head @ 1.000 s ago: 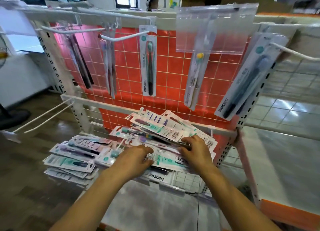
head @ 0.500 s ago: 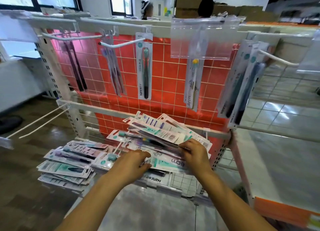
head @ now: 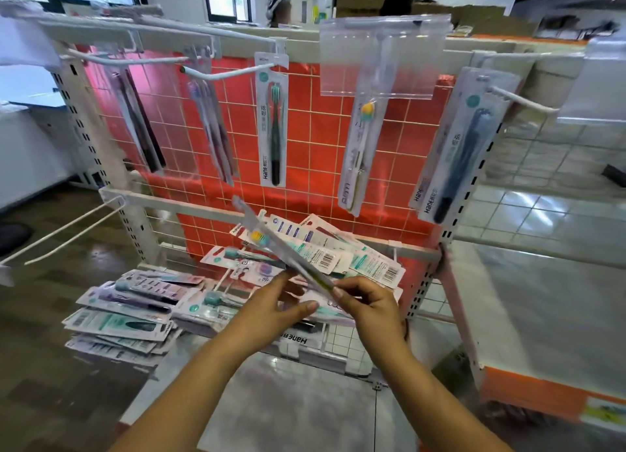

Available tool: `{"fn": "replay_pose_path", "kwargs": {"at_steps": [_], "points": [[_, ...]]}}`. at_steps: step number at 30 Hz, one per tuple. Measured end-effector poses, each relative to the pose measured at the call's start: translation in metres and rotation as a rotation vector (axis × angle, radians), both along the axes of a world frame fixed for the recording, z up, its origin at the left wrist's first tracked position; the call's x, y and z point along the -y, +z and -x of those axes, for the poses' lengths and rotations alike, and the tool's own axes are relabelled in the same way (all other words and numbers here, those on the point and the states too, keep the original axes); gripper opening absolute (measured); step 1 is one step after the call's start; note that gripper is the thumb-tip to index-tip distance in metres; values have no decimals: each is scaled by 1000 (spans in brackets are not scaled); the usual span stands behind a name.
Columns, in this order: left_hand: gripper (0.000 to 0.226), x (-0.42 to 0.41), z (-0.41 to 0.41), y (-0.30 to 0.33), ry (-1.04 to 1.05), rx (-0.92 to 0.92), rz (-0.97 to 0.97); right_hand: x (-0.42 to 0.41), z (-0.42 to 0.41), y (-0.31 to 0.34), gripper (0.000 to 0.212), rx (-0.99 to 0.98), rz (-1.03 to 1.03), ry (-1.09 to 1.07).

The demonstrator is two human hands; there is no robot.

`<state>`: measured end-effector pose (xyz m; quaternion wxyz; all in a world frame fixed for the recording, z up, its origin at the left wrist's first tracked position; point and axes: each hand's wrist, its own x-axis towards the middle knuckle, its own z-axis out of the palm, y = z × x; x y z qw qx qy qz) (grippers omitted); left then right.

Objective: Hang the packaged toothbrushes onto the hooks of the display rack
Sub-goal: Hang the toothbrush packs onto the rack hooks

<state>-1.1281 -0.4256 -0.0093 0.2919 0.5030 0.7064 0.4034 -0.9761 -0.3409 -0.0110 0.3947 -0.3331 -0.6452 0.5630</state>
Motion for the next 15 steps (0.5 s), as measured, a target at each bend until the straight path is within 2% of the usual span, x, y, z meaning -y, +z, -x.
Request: {"fn": "replay_pose_path", "kwargs": {"at_steps": [4, 7, 9, 15], "points": [[38, -1, -12, 6, 51, 325, -123, 6, 4, -1, 16, -138, 268, 2], [36, -1, -18, 12, 150, 504, -224, 13, 6, -3, 18, -190, 372, 35], [33, -1, -21, 16, 201, 543, -266, 19, 8, -3, 22, -177, 363, 80], [34, 5, -19, 19, 280, 564, -312, 26, 17, -2, 16, -74, 220, 144]]}}
